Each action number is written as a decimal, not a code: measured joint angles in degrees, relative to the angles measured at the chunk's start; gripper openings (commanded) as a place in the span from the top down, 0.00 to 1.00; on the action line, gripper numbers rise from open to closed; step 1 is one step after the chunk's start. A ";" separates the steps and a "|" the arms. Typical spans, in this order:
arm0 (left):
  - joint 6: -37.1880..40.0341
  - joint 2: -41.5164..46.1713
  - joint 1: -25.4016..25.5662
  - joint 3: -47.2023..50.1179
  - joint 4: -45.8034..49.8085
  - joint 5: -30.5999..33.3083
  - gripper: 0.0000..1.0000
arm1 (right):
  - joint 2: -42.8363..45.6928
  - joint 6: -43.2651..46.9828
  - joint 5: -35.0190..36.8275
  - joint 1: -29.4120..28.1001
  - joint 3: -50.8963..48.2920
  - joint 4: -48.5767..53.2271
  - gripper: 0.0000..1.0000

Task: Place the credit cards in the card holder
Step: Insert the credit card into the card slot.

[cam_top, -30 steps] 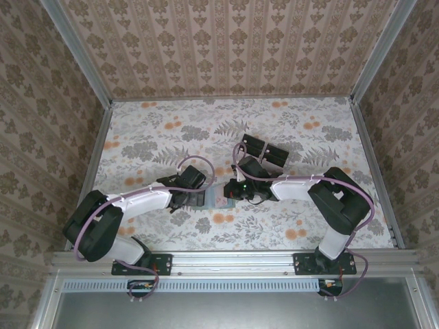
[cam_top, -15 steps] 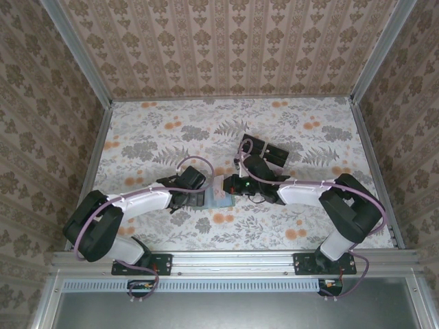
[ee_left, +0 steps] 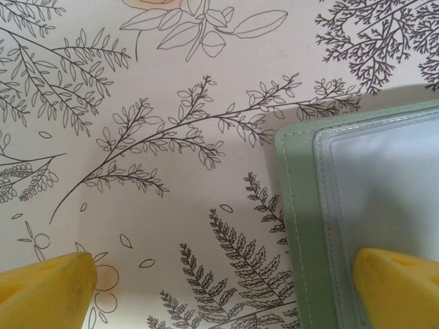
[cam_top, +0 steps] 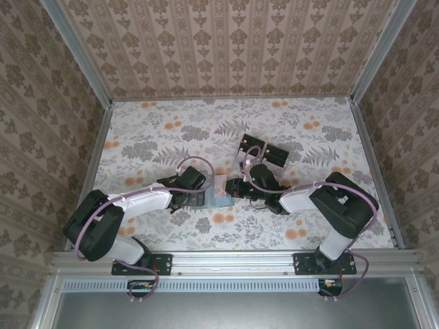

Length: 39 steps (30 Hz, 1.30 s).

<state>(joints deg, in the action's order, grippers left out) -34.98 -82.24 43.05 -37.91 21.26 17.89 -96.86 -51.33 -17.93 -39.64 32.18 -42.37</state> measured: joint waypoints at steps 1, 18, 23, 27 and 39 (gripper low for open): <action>0.00 -0.07 0.00 0.00 -0.02 0.00 0.00 | -0.74 -0.26 0.00 -0.02 -0.20 -1.36 1.00; -0.02 -0.15 0.00 -0.07 0.00 0.13 0.00 | -7.91 -4.83 -0.04 -0.66 -1.36 -14.49 1.00; -0.02 -0.15 0.02 -0.11 0.07 0.15 0.00 | -8.70 -5.11 -0.09 -0.83 -1.68 -14.95 1.00; -0.07 -0.17 0.04 -0.11 0.11 0.17 0.00 | -9.66 -5.55 -0.09 -1.18 -1.73 -15.28 1.00; -0.17 -0.17 0.04 -0.11 0.17 0.39 0.00 | -10.78 -5.99 -0.50 -2.10 -1.77 -16.57 1.00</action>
<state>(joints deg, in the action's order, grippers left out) -35.16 -82.41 43.09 -38.02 21.43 18.28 -107.63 -57.32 -18.44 -41.74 30.41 -58.94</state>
